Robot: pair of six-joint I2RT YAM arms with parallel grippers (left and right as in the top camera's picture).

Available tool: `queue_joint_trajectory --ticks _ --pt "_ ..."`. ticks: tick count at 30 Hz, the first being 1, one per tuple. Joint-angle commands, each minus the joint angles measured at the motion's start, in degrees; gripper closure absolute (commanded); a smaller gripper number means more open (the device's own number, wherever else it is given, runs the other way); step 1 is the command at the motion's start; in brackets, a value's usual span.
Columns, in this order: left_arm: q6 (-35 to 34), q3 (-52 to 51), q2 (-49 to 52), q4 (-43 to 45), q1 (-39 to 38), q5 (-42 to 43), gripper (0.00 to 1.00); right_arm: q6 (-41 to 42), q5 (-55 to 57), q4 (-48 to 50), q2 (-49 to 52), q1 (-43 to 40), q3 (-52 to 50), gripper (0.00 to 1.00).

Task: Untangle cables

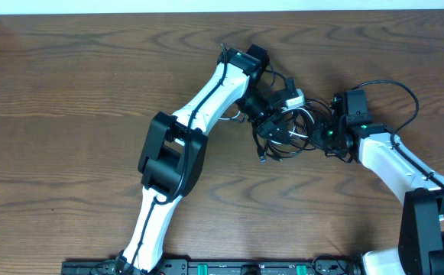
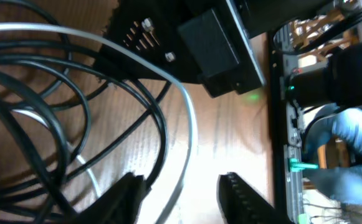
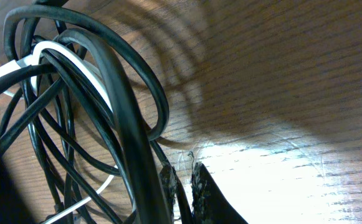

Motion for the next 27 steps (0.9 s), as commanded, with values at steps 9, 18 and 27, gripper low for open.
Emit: queue_joint_trajectory --ticks 9,18,27 --pt "-21.20 3.67 -1.31 3.34 3.32 -10.64 0.93 -0.72 -0.61 -0.04 -1.09 -0.26 -0.24 0.91" --pt "-33.97 6.80 -16.41 7.48 7.28 -17.84 0.93 -0.70 -0.61 -0.09 -1.09 -0.26 -0.24 0.91" --pt "-42.01 6.80 -33.88 15.19 7.96 -24.63 0.93 -0.68 -0.61 -0.76 -1.07 -0.26 -0.24 0.92"
